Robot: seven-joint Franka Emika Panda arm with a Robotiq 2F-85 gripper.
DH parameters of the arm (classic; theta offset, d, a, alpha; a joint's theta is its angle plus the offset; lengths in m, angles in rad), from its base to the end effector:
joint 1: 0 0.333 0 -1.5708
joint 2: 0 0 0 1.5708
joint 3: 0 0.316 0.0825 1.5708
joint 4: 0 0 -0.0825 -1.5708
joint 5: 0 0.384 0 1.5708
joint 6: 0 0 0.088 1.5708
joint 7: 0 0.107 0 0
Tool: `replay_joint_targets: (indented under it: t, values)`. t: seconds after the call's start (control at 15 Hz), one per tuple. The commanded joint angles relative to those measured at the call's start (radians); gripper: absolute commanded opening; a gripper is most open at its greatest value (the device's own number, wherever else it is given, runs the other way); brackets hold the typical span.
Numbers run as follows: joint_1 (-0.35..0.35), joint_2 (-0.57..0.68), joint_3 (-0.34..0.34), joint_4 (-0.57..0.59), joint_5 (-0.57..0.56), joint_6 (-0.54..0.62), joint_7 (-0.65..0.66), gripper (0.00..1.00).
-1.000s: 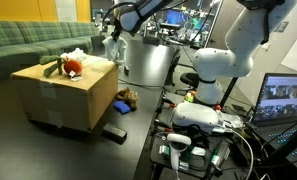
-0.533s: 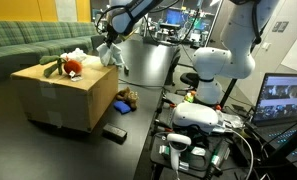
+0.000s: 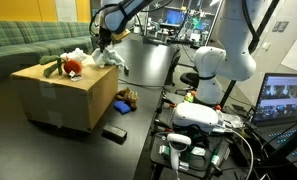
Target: Switch all the objects on the box and on the table
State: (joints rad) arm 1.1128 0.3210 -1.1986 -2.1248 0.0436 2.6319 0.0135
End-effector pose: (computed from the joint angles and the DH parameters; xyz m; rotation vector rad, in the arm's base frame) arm 0.5930 -0.0228 0.3931 2.8130 -0.0792 0.5465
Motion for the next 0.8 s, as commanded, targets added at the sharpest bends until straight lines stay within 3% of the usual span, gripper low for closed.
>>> replay_joint_targets:
  t: [0.0,0.47,0.73]
  values:
    - [-0.22,-0.064,0.219,0.074,-0.07,-0.069,0.051,0.48]
    - [-0.616,-0.128,0.639,0.162,-0.221,-0.174,0.157,0.99]
    - [-0.825,-0.144,0.889,0.21,-0.251,-0.214,0.174,1.0]
